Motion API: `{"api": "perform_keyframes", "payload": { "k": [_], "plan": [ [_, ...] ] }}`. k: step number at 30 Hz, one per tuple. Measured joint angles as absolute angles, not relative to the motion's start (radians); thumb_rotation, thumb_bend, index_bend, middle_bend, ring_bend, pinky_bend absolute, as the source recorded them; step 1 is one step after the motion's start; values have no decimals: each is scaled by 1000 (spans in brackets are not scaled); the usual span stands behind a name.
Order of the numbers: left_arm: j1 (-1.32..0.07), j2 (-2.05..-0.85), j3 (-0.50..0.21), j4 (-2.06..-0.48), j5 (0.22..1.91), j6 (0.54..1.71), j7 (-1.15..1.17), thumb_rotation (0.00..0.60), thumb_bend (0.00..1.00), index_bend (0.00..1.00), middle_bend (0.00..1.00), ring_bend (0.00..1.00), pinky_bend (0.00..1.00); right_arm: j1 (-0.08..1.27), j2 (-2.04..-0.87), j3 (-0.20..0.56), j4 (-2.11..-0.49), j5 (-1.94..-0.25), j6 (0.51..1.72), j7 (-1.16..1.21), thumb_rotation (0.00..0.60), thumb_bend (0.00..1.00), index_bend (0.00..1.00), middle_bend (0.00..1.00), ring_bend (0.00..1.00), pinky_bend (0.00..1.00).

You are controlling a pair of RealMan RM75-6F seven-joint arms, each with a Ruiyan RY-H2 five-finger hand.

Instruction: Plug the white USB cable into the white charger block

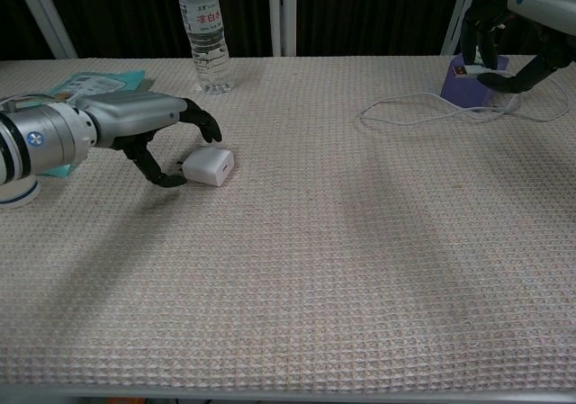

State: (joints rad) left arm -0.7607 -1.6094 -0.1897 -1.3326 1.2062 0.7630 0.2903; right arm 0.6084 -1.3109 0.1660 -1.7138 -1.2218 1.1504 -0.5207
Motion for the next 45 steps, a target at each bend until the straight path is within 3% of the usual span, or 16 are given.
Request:
{"api": "perform_keyframes", "payload": {
  "k": [25, 36, 45],
  "plan": [
    [-809, -1654, -176, -1299, 1071, 785, 351, 600, 312, 301, 281, 50, 0, 593, -1311, 157, -1694, -1222, 1157, -491, 600, 327, 566, 554, 227, 79],
    [-807, -1667, -178, -1284, 1064, 811, 309, 599, 380, 438, 403, 169, 36, 589, -1315, 154, -1696, -1226, 1160, -490, 600, 327, 567, 553, 234, 117],
    [-760, -1607, -192, -1398, 1049, 913, 301, 488, 382, 452, 418, 183, 37, 614, -1338, 175, -1739, -1210, 1126, -462, 600, 327, 578, 557, 240, 119]
  ]
}}
